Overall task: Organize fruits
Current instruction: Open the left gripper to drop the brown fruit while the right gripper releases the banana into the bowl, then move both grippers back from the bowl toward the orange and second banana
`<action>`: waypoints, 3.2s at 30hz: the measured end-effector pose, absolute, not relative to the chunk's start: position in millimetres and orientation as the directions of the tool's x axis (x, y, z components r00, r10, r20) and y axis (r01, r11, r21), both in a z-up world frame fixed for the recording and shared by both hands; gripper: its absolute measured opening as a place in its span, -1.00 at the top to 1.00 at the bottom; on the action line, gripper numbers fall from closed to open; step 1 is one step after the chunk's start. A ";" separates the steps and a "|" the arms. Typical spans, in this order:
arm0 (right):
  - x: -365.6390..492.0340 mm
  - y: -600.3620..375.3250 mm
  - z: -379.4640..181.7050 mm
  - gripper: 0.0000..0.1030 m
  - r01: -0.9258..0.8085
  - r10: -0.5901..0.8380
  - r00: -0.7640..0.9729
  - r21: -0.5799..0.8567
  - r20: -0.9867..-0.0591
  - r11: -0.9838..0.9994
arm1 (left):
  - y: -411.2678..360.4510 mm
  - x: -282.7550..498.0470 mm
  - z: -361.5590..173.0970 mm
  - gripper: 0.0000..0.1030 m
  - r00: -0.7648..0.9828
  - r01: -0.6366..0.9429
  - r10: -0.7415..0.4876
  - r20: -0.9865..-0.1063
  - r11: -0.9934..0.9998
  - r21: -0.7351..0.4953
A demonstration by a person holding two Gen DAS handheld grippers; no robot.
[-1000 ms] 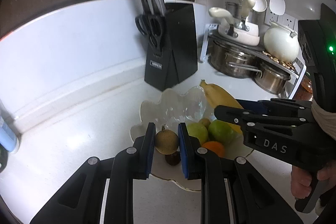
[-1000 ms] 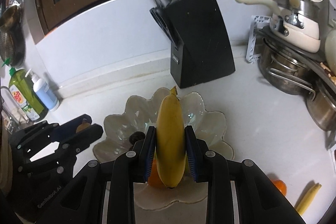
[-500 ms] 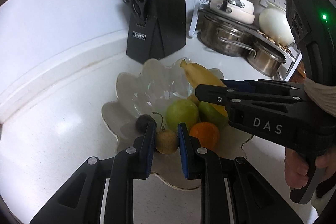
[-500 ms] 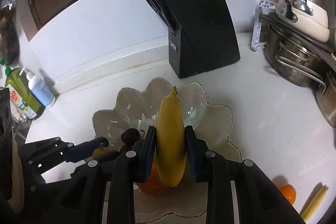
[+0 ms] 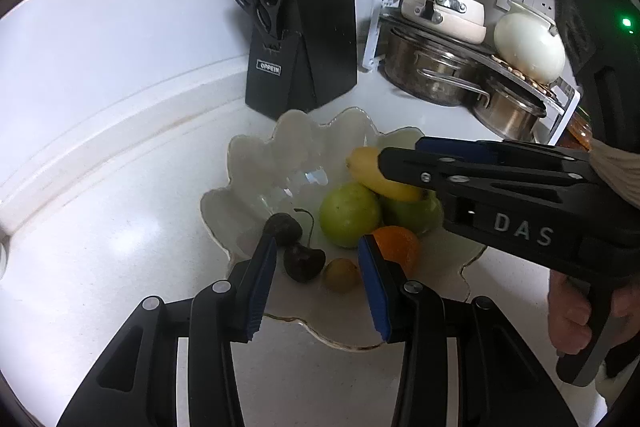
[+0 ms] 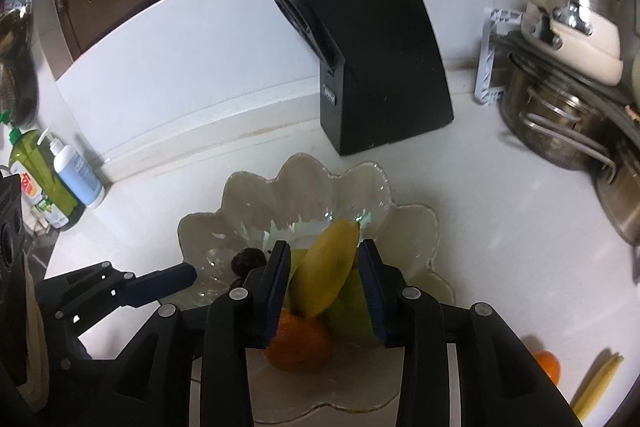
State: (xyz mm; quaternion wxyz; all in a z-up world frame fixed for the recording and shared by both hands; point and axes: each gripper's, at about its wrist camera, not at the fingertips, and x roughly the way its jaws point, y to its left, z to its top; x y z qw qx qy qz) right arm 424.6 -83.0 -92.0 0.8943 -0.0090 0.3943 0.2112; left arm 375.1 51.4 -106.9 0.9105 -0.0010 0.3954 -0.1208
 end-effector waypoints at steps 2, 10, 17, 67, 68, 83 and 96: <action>419.7 -84.2 -87.6 0.29 -0.384 0.365 0.611 0.140 -0.702 0.913 | 51.6 373.2 -103.7 0.18 0.668 0.215 -0.212 -0.714 0.973 -0.088; 398.7 -93.7 -72.2 0.16 -0.358 0.340 0.653 0.120 -0.677 0.926 | 50.1 360.7 -86.4 0.07 0.708 0.204 -0.188 -0.681 0.977 -0.058; 375.1 -110.6 -55.5 -0.10 -0.293 0.277 0.715 0.085 -0.642 0.952 | 42.4 340.1 -66.1 -0.08 0.766 0.177 -0.132 -0.629 0.984 0.009; 248.5 -278.9 -45.0 -0.89 0.250 -0.193 0.808 0.027 -0.556 0.968 | -105.3 283.9 -52.6 -0.50 0.791 0.422 -0.322 -0.521 0.903 0.083; 250.0 -280.2 -47.5 -0.89 0.244 -0.184 0.805 0.032 -0.563 0.969 | -107.3 285.6 -55.0 -0.50 0.788 0.424 -0.321 -0.524 0.901 0.085; 284.7 -305.5 -83.9 -0.76 0.280 -0.160 0.747 0.088 -0.645 0.956 | -134.7 324.0 -91.0 -0.50 0.734 0.471 -0.342 -0.587 0.878 0.078; 326.3 -319.8 -115.5 -0.33 0.300 -0.079 0.679 0.177 -0.730 0.937 | -163.7 356.3 -118.6 -0.44 0.655 0.533 -0.358 -0.665 0.843 0.071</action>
